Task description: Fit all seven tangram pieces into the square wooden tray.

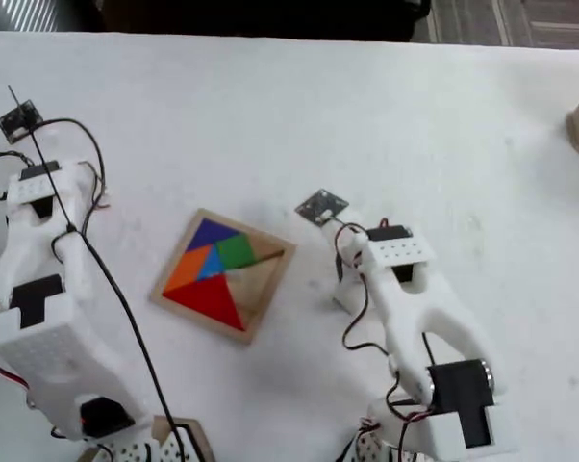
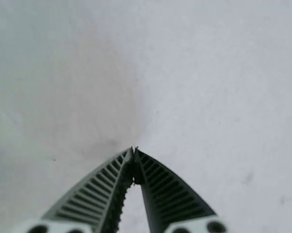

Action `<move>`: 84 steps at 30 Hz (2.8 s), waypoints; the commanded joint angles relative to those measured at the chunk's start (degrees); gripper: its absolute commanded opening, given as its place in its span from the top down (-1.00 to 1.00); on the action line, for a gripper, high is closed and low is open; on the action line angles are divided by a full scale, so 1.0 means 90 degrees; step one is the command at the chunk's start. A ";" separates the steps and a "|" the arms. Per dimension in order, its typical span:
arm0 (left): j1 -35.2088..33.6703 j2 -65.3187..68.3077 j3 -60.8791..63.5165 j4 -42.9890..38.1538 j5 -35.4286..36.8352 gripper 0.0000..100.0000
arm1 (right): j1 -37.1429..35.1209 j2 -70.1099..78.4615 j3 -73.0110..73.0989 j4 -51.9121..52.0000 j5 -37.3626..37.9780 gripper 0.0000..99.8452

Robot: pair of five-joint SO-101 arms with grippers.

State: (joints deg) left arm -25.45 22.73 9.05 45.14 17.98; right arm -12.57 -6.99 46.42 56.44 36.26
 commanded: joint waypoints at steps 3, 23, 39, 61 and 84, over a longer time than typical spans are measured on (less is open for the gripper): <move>-0.0005 -0.0034 -0.0352 -0.0010 -0.0049 0.96 | 0.0347 -0.0063 -0.0147 -0.0083 0.0010 0.71; 0.0034 -0.0034 -0.0361 -0.0059 -0.0059 0.96 | -0.0503 -0.2007 -0.1143 0.1275 -0.3302 0.97; 0.1236 -0.0093 -0.0186 0.0400 -0.2022 0.96 | -0.0112 -0.0777 -0.0664 0.0493 -0.3389 0.97; 0.2877 -0.2252 0.3311 0.1690 -0.3409 0.96 | 0.0083 -0.2056 0.0107 0.0044 -0.3077 0.97; 0.4068 -0.3678 0.4620 0.0342 -0.1465 0.96 | 0.0093 -0.2046 0.0117 0.0034 -0.3448 0.97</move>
State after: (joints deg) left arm 9.45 -7.78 50.37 49.36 4.18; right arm -12.22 -23.25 47.74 57.67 7.96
